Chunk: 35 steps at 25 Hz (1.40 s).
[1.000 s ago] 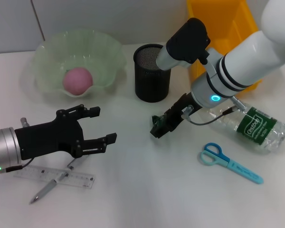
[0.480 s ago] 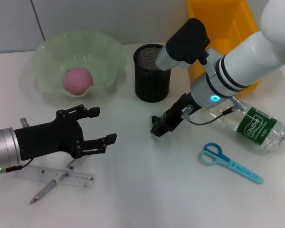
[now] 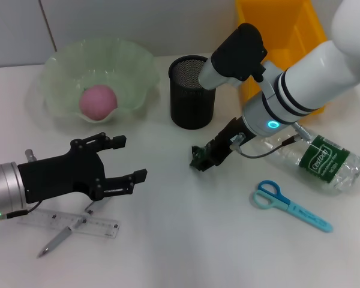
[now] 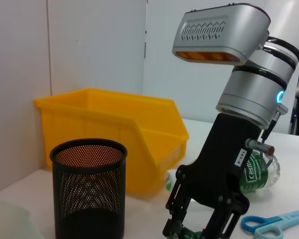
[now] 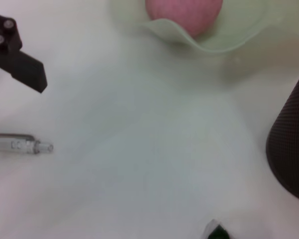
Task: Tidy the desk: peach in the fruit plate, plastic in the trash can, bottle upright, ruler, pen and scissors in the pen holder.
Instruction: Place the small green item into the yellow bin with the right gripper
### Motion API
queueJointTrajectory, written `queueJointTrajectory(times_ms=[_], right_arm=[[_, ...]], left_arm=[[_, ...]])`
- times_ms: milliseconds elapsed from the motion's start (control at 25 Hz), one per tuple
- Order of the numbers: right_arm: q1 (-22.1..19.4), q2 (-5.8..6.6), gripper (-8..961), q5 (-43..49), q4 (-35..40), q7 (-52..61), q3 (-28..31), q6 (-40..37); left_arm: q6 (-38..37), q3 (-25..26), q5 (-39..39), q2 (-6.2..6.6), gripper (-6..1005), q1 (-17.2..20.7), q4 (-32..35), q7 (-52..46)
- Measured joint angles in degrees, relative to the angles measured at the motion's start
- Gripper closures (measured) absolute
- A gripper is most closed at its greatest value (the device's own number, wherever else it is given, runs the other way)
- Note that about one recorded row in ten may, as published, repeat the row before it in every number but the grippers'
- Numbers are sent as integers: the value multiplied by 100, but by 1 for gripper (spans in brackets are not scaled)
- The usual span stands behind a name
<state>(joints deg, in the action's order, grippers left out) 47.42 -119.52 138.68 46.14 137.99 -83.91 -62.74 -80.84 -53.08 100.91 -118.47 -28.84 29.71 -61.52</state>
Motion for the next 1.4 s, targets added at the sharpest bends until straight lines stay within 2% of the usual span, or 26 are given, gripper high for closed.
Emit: queueJointTrajectory(times_ms=[320,560,640,680,720,840,880,920,960,1000,1080,1200,1280,1320,1360,1400], right_arm=[[-234,7,407,0,451,111,33,-64],[-691,43,451,164,1427,395,144,-352],[-902,45,461,367,1947,512,326,-511],[-1103,35,467,548,2436,578,581,-633],[-1103,35,472,548,2436,578,581,-633],[-1370,24,487,692,3092,617,1092,-712],[-1503,30,496,719,3403,602,1543,-669],[-1503,30,505,719,3403,602,1543,-669],[-1520,46,515,721,3464,506,1904,-555],[-1520,46,524,721,3464,506,1904,-555],[-1444,87,543,724,3266,301,2269,-290],[-1375,124,574,728,3035,210,2325,-80],[-1224,189,591,735,2523,160,2338,274],[-1224,189,598,735,2523,160,2338,274],[-1084,224,605,754,2112,137,2341,472],[-1084,224,613,754,2112,137,2341,472]], left_arm=[[-17,0,-3,0,150,13,0,28],[-25,0,-20,0,151,19,0,50],[-28,1,-20,1,151,12,0,50],[-28,0,-19,0,151,4,0,51],[-28,0,-19,0,151,4,0,51],[-28,0,-15,1,151,-7,0,52],[-28,1,-6,1,151,-15,0,52],[-28,1,-6,1,151,-15,0,52],[-28,0,0,0,152,-22,0,53],[-28,0,2,1,152,-27,0,53],[-28,0,1,0,152,-39,0,53],[-27,0,-3,0,152,-45,0,53],[-26,0,-18,0,152,-50,0,53],[-26,0,-18,0,152,-50,0,53],[-23,0,-24,0,153,-51,0,53],[-22,0,-25,0,153,-51,0,53]])
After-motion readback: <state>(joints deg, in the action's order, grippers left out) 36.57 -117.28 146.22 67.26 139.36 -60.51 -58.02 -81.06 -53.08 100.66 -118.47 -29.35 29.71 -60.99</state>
